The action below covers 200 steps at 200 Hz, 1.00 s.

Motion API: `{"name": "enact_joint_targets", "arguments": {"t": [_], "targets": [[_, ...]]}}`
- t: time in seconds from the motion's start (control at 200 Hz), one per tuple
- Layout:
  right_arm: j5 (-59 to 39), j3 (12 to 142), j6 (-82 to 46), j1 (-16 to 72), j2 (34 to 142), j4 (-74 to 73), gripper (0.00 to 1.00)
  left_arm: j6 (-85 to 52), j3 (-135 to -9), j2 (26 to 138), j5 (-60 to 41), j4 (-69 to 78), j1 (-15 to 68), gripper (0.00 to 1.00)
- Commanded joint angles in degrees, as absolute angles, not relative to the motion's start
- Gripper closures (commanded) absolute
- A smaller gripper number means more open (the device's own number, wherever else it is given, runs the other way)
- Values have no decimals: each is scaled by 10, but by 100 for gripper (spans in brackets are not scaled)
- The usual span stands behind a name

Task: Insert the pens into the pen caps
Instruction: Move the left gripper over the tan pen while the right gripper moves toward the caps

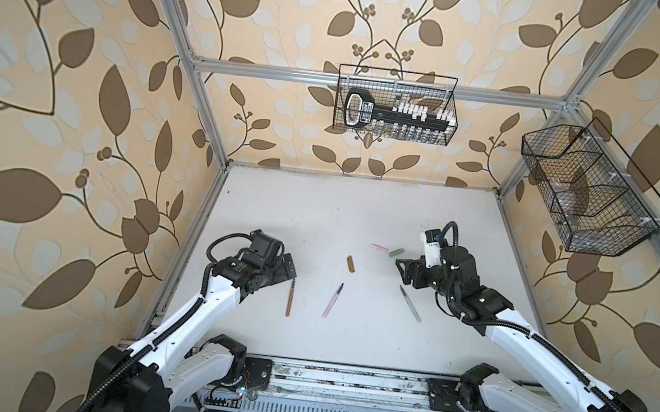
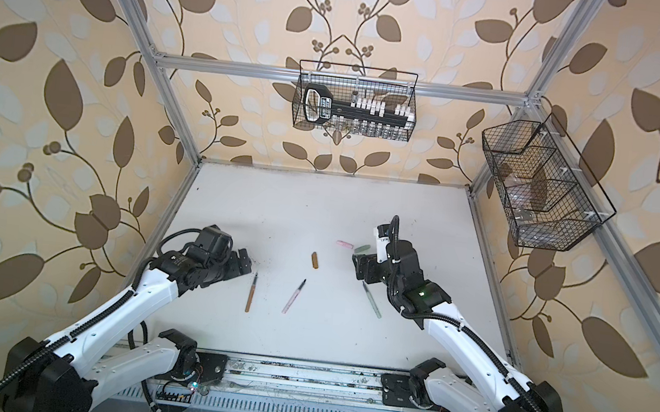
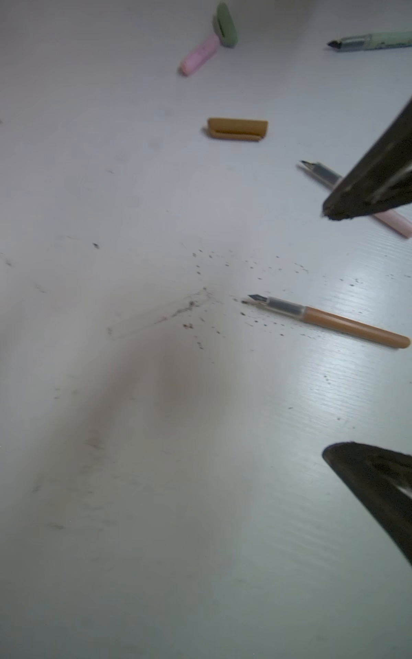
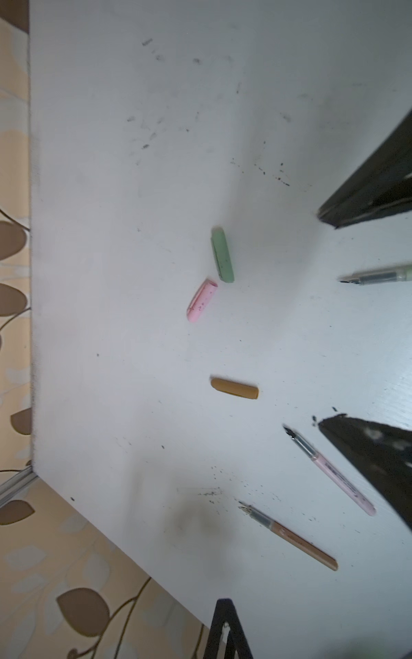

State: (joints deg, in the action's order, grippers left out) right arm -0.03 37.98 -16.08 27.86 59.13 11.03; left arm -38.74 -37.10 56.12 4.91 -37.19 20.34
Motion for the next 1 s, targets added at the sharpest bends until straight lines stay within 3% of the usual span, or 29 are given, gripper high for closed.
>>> {"name": "enact_joint_targets", "arguments": {"t": [0.0,0.12,0.435,0.66,0.825,0.995], "targets": [[-16,390,-182,290,606,146,16,-451,-355,543,67,-406,250,3],[-25,385,-197,295,617,142,16,-480,-350,558,73,-422,273,6],[-38,375,-226,310,647,120,19,-497,-333,631,64,-389,308,37],[-39,368,-240,320,659,104,20,-472,-342,674,57,-371,318,39],[-39,367,-245,323,665,101,20,-455,-353,718,59,-373,327,53],[-40,363,-248,325,666,99,20,-422,-372,760,68,-386,327,52]]}}
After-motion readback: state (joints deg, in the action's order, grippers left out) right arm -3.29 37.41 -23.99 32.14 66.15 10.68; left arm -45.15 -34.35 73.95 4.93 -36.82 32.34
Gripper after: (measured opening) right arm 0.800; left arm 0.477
